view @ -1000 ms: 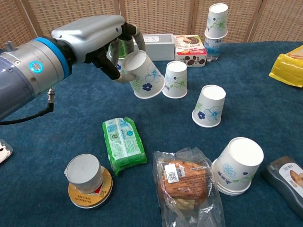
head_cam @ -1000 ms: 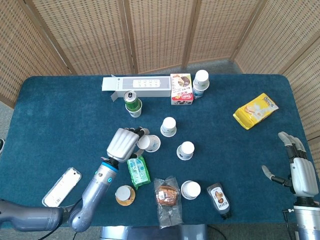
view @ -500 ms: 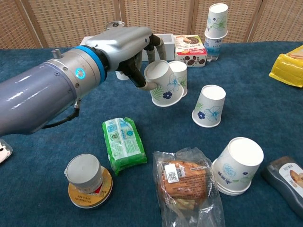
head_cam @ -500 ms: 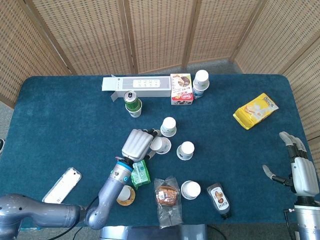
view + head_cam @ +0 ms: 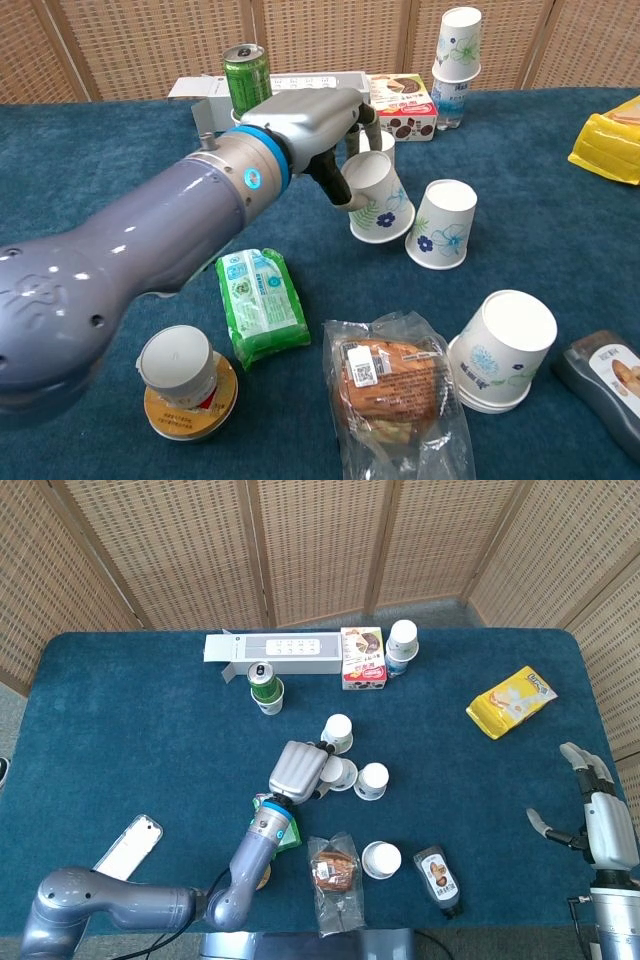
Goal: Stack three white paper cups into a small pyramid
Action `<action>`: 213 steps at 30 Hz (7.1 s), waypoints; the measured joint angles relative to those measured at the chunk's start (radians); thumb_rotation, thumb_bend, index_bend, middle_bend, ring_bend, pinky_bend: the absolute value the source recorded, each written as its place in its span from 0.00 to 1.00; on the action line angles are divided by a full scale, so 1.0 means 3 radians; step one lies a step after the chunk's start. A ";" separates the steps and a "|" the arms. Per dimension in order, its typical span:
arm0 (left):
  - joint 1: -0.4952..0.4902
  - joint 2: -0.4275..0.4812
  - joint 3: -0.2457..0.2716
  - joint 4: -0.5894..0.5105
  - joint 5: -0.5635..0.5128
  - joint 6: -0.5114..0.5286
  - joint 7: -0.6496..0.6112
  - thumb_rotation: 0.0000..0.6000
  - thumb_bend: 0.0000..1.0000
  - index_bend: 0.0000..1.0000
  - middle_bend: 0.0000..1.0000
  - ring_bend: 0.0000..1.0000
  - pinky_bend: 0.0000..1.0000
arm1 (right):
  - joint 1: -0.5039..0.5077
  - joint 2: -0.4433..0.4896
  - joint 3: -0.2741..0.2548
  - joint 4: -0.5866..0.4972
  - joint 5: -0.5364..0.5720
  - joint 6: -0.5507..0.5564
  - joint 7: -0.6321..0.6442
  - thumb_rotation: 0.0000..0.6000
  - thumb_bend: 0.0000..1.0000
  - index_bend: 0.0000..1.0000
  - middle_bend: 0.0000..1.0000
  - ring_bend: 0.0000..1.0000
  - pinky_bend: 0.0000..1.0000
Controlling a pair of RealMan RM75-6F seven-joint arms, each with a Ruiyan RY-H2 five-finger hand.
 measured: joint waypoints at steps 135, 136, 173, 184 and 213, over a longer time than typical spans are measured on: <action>0.2861 0.3757 0.1536 -0.1286 0.2707 0.1276 -0.2885 1.00 0.32 0.03 0.00 0.00 0.00 | 0.1647 -0.0694 0.0526 -0.0006 0.1100 -0.1487 -0.1932 1.00 0.23 0.09 0.00 0.00 0.00; 0.2868 0.3755 0.1530 -0.1284 0.2711 0.1280 -0.2885 1.00 0.32 0.03 0.00 0.00 0.00 | 0.1691 -0.0733 0.0536 0.0021 0.1146 -0.1522 -0.1936 1.00 0.23 0.09 0.00 0.00 0.00; 0.2940 0.3742 0.1332 -0.1213 0.2520 0.1108 -0.2954 1.00 0.32 0.03 0.00 0.00 0.00 | 0.3027 -0.1962 0.0677 0.1617 0.2519 -0.2108 -0.2265 1.00 0.22 0.11 0.00 0.00 0.00; 0.2937 0.3742 0.1307 -0.1207 0.2489 0.1042 -0.2967 1.00 0.32 0.03 0.00 0.00 0.00 | 0.3104 -0.2117 0.0624 0.1920 0.2427 -0.2175 -0.2140 1.00 0.23 0.22 0.19 0.07 0.16; 0.2935 0.3763 0.1289 -0.1211 0.2492 0.0944 -0.3022 1.00 0.32 0.03 0.00 0.00 0.00 | 0.2948 -0.1899 0.0663 0.1682 0.1982 -0.1988 -0.1840 1.00 0.28 0.47 0.45 0.31 0.47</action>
